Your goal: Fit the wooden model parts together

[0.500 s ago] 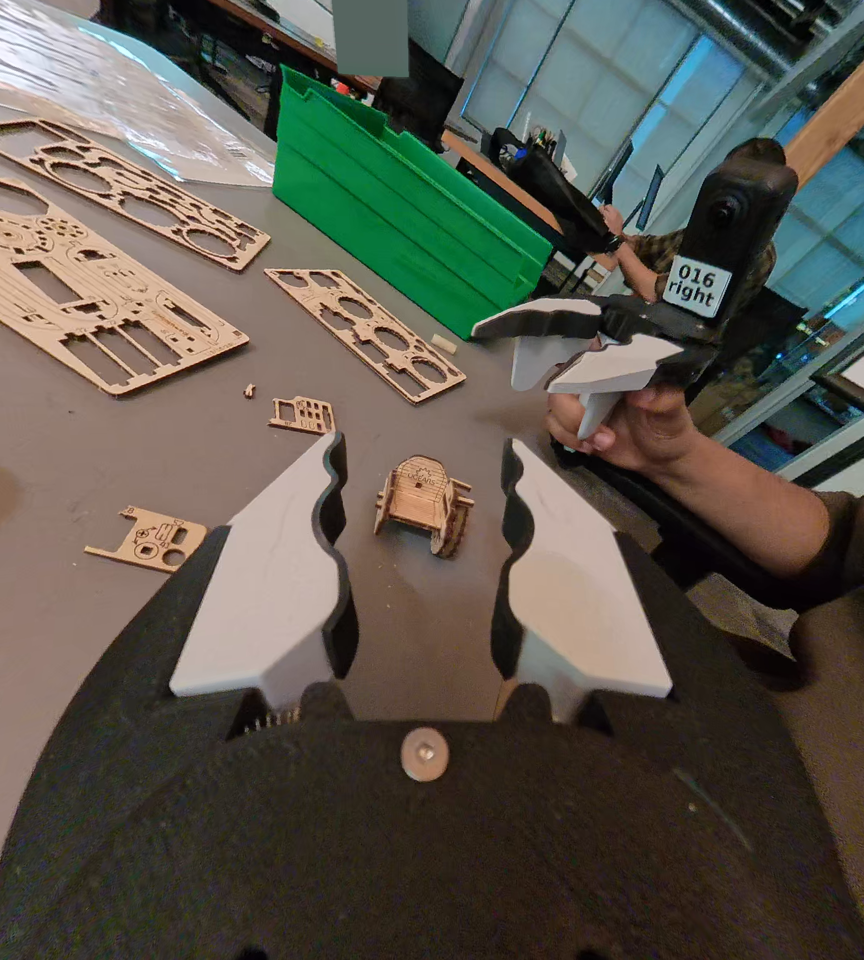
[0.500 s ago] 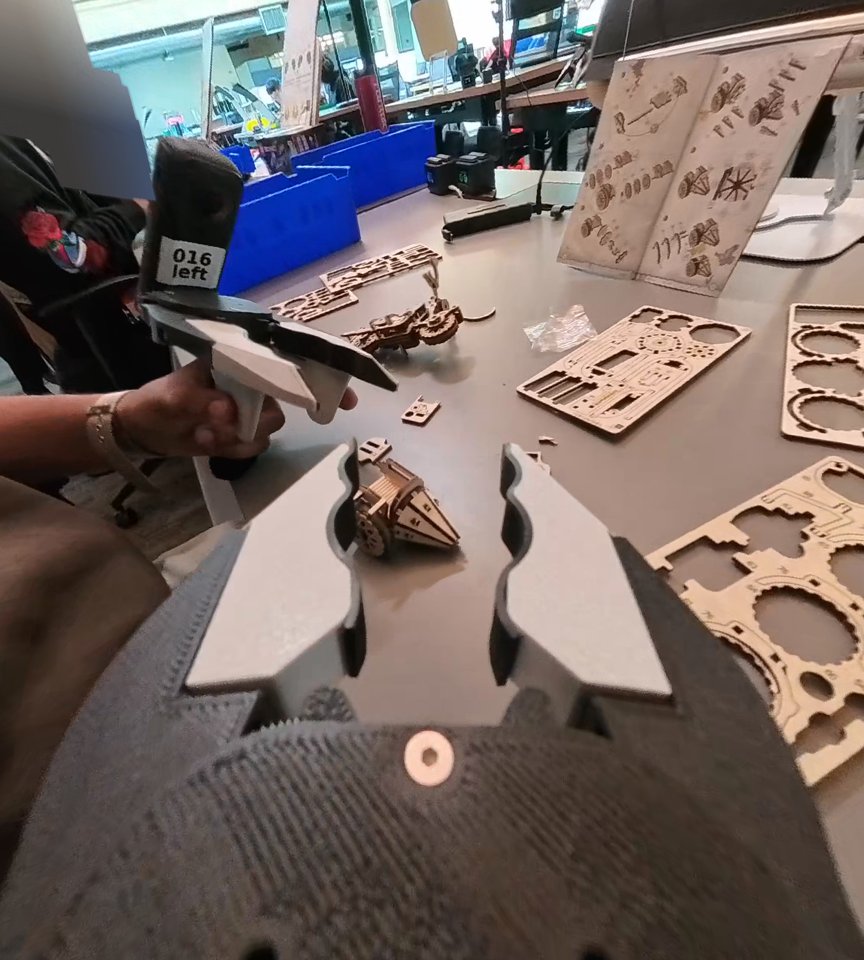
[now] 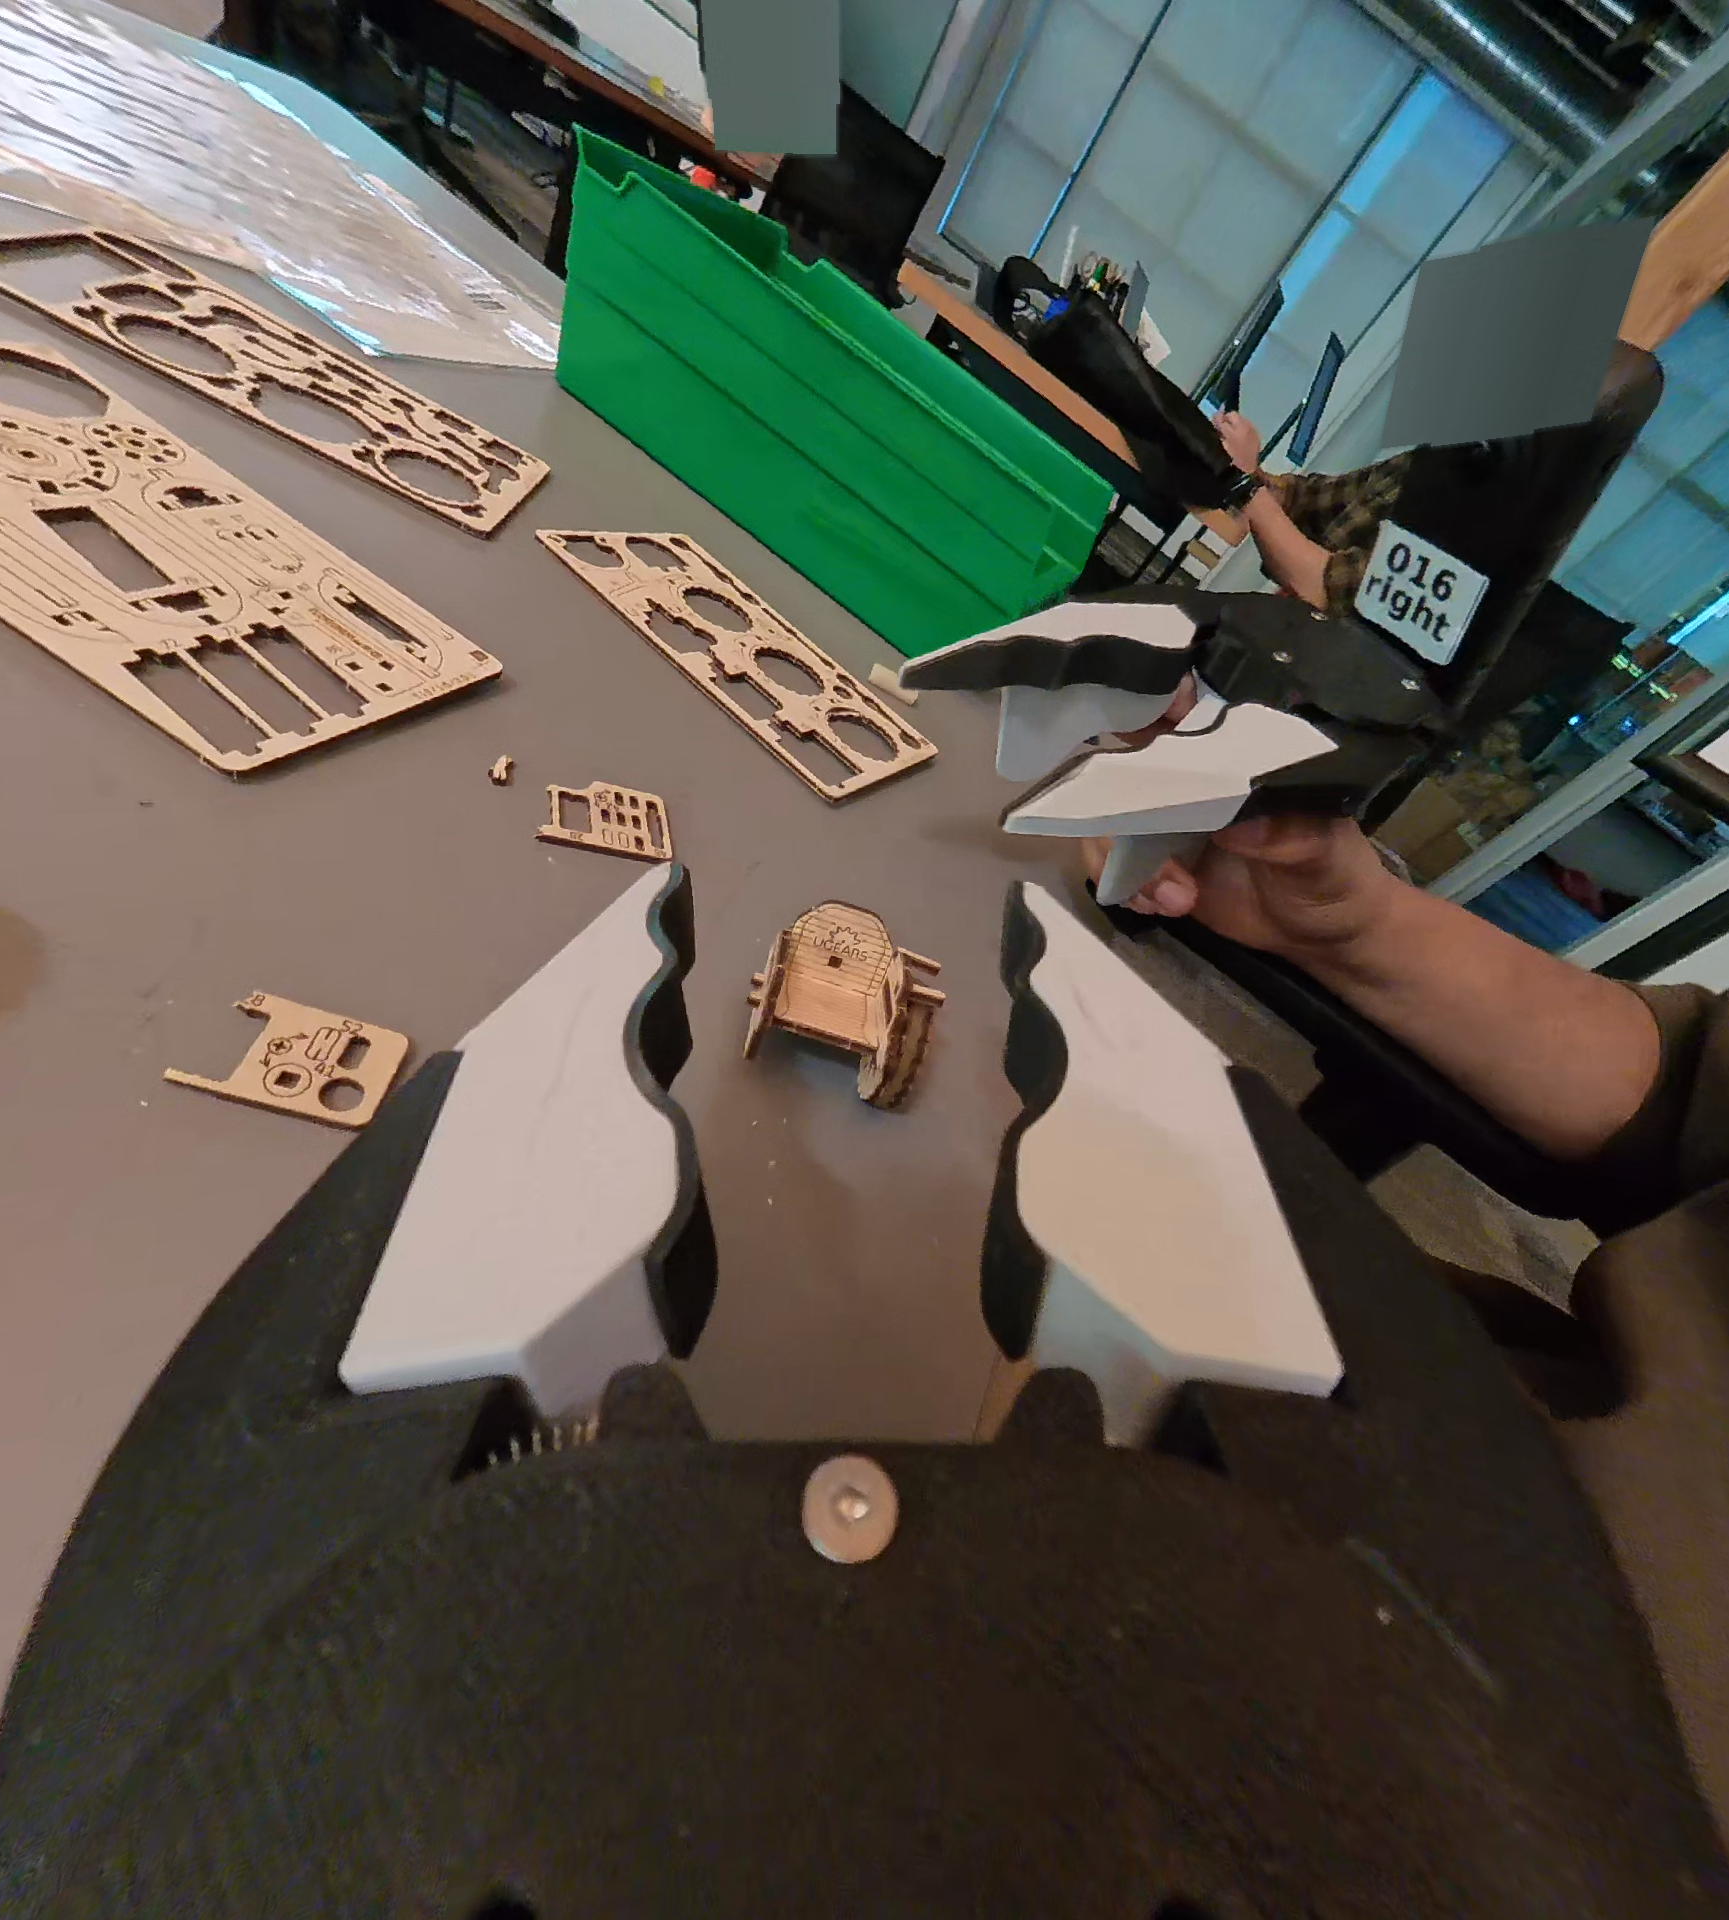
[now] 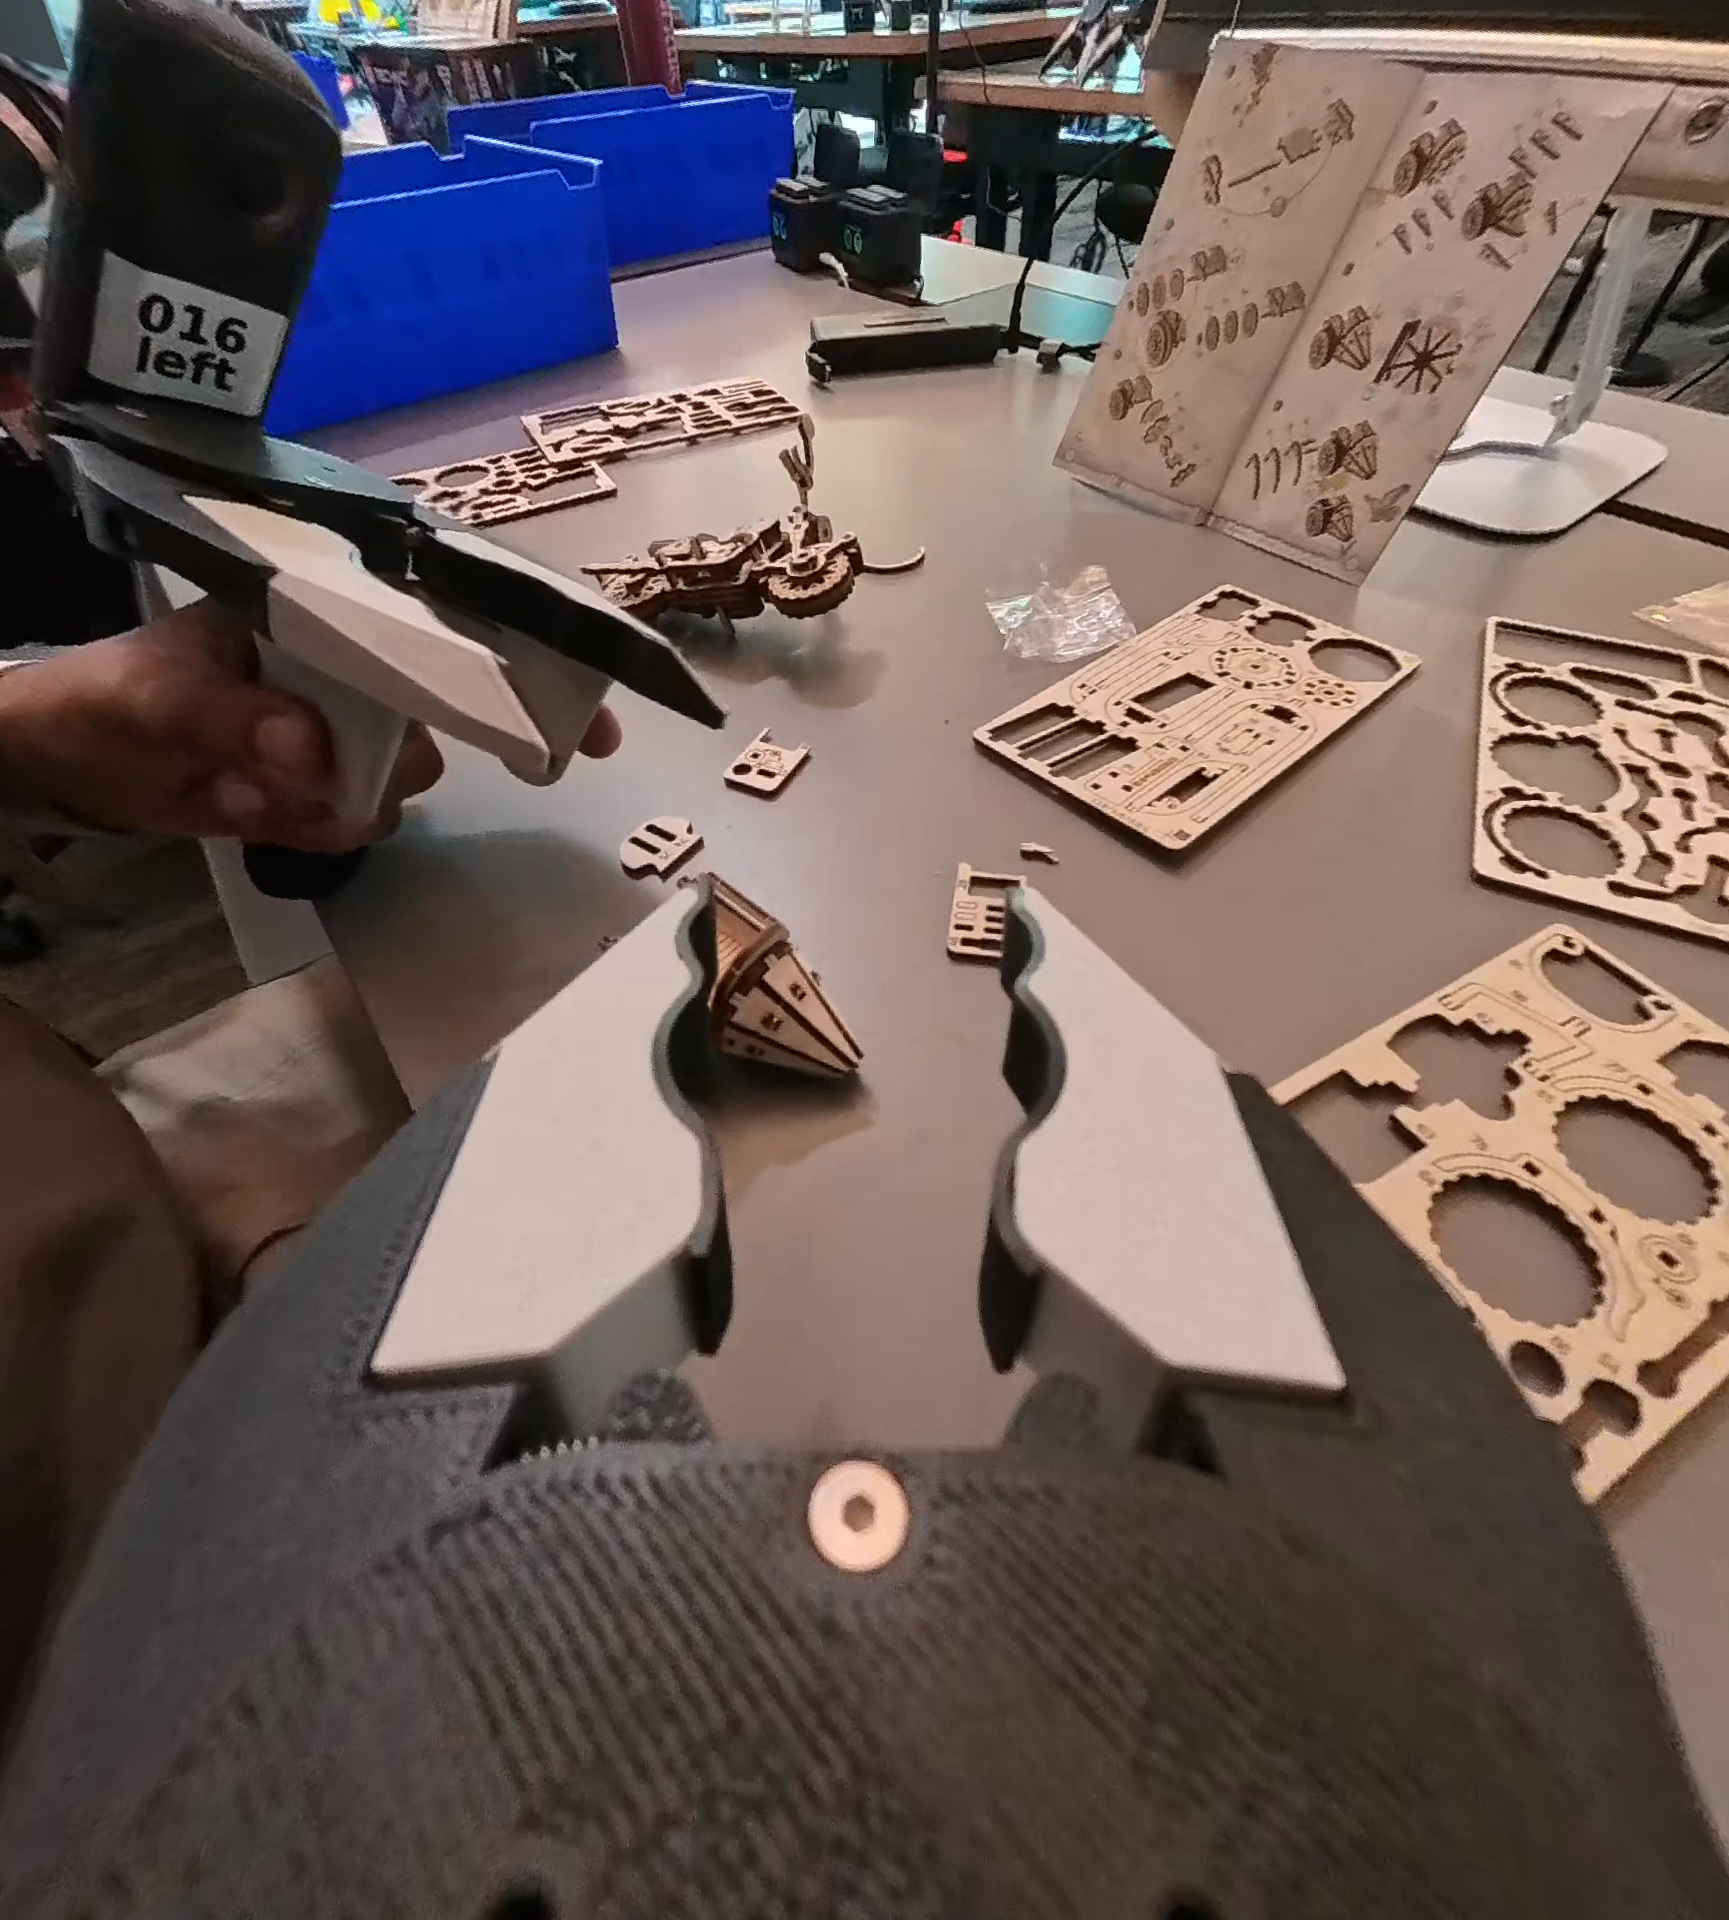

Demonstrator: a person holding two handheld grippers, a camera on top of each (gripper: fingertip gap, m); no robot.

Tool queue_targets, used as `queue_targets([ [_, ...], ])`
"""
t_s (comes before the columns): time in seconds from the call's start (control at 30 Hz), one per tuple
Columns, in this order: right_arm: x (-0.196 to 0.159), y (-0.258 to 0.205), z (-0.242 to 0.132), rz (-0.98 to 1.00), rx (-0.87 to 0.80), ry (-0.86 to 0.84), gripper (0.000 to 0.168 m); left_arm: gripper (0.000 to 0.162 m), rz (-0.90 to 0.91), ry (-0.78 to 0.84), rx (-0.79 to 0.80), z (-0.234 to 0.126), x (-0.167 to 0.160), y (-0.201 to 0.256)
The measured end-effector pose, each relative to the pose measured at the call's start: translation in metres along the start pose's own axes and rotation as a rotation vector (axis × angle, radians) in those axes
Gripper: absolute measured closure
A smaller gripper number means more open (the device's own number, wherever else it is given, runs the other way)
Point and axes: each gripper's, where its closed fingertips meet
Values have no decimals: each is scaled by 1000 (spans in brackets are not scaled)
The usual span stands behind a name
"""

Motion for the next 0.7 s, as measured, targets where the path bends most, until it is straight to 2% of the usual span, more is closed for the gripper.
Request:
queue_targets([
  [0.2,-2,11,3,-26,-24,-6,114,103,15,9,29,-2,2,-3],
  [0.37,3,11,13,-17,19,19,113,100,83,50,86,-11,8,-7],
  [0.47,16,0,21,-7,100,87,98,99,159,65,99,-20,12,-5],
  [0.57,39,-10,24,-32,152,202,94,98,219,108,82,-32,20,3],
  [0.7,35,-9,31,-48,157,176,84,90,170,166,90,-44,30,2],
])
Point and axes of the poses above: each gripper's, where its closed fingertips meet, z out along the fingers, x out of its top, y = z × x across the jaws, and after that the axes turned 15 degrees about y, right-handed
